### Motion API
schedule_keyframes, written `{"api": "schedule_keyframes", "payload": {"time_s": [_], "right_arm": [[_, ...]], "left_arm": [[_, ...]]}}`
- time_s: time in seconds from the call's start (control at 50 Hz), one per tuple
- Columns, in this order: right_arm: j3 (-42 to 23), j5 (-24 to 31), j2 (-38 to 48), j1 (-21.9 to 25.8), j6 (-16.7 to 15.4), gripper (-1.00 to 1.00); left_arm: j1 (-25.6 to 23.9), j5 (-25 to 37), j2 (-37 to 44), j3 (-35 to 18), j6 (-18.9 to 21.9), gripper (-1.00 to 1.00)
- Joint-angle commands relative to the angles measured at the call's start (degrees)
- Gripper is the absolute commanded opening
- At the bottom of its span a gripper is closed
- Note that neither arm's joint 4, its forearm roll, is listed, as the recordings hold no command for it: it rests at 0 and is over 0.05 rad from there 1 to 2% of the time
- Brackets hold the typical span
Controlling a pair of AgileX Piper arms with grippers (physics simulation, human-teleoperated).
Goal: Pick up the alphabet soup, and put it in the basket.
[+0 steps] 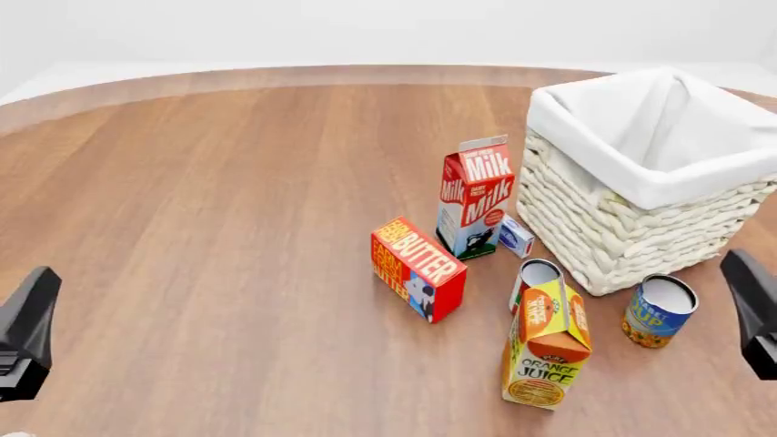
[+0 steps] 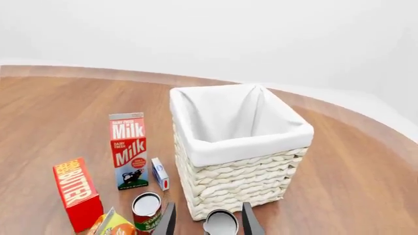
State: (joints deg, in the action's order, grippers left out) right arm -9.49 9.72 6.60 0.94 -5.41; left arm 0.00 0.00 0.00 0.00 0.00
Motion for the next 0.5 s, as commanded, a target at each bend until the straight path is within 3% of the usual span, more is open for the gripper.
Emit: {"api": "schedule_keyframes", "payload": {"time_s": [0.02,0.44,0.5], "right_arm": [[-1.01,1.9,1.57,-1.01,0.3,1.0],[-0.16,4.87,-0.09,-1.78,-1.0,1.0],[0.36,5.32,-0.6,-1.28,-2.88,1.0]], "left_arm": [[0.0,0.0,0.0,0.0,0.0,1.0],[0.0,0.0,0.0,0.0,0.0,1.0],[0.0,0.0,0.0,0.0,0.0,1.0]]}}
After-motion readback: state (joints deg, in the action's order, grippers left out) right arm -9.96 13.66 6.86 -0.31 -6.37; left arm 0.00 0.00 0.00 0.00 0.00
